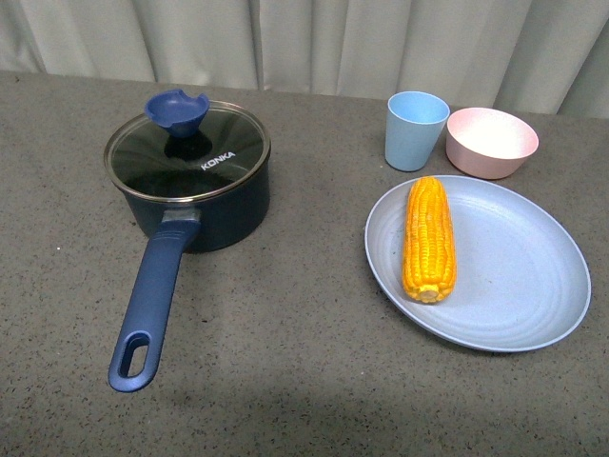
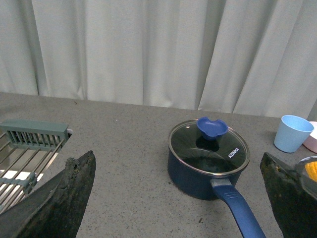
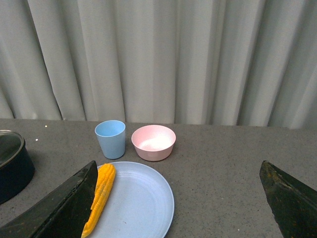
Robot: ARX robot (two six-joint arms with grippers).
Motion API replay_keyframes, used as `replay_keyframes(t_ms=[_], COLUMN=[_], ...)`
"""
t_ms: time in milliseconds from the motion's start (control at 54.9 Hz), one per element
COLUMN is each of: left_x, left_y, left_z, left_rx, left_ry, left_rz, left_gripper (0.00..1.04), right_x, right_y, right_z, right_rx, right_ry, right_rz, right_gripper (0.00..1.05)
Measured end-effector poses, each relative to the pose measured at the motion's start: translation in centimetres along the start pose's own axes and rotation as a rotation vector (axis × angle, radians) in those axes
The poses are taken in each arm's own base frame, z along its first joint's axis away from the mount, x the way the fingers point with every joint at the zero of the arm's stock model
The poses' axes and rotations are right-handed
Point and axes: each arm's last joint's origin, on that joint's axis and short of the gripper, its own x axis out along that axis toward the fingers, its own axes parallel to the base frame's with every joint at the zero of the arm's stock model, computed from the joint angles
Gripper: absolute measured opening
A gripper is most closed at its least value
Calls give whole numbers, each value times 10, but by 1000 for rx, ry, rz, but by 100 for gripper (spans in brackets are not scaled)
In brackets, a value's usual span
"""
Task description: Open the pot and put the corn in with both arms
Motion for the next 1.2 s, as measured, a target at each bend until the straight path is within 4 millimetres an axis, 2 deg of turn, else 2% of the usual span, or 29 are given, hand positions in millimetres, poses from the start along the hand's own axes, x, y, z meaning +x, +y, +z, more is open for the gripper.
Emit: replay_keyframes(t_ms=[1201], left_x=[0], left_y=[0], left_z=[0], left_rx=[0], left_ry=[0], left_rz=[0], left_gripper=[98], right_x=[0], right_y=[0], right_z=[0], right_rx=[0], right_ry=[0], right_rz=[0], right_gripper=[96])
